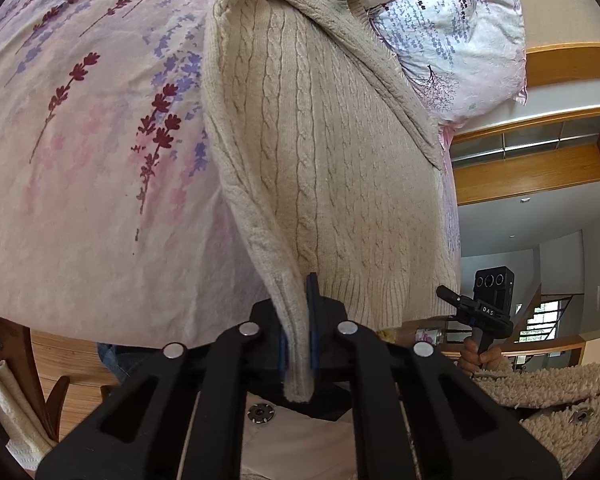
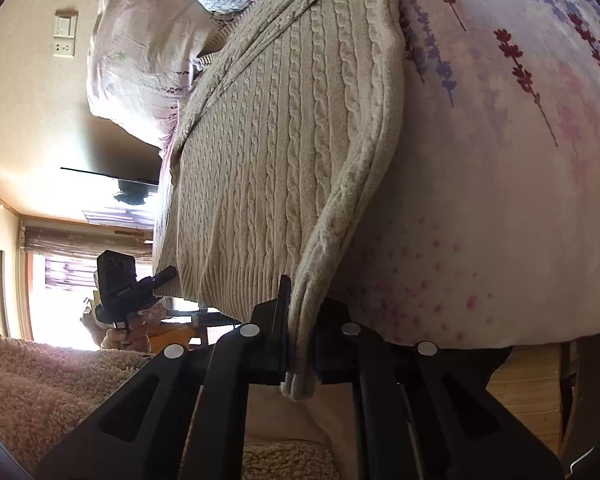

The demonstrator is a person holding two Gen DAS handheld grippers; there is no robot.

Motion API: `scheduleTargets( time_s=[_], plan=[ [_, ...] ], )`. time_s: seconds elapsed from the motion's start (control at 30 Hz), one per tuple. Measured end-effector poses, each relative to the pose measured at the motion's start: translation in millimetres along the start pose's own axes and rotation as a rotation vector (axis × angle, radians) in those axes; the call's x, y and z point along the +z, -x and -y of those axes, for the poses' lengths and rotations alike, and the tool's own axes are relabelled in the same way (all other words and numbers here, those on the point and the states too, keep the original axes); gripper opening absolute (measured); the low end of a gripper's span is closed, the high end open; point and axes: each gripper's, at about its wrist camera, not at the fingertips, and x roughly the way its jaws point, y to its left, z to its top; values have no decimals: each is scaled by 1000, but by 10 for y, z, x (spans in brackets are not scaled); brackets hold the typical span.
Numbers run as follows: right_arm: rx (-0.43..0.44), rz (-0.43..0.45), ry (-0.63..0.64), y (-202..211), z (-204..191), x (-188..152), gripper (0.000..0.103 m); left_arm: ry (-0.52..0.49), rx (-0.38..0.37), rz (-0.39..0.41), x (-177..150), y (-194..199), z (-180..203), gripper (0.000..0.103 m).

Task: Fold small clothes
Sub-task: 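Lift the hem with both tools and fold it up toward the collar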

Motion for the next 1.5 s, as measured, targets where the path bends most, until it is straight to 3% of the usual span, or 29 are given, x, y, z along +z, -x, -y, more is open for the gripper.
scheduleTargets(
  time_s=[0.17, 0.43, 0.63, 0.97, 1.13, 1.27, 1.5],
  plan=[
    [12, 112, 67, 138, -170, 157, 8, -54, -34, 111, 139, 219, 108, 7],
    [36, 347, 157, 497, -480, 502, 8, -43, -122, 336, 570, 708, 148, 6],
    [68, 480, 160, 656, -543, 742, 8, -71, -148, 430, 973, 875, 315, 6],
    [100, 579, 195, 707, -699, 1112, 8, -109, -161, 500, 1607, 899, 639, 6],
    [103, 630, 216, 706, -786, 1421, 8, -106, -126, 520, 1967, 826, 754, 6],
    [65, 650, 209, 564, -807, 1745, 8, -59, -96, 517, 2297, 686, 742, 6],
    [2, 608, 119, 204, -616, 2123, 8, 36, -30, 471, 2654, 327, 533, 6]
  ],
)
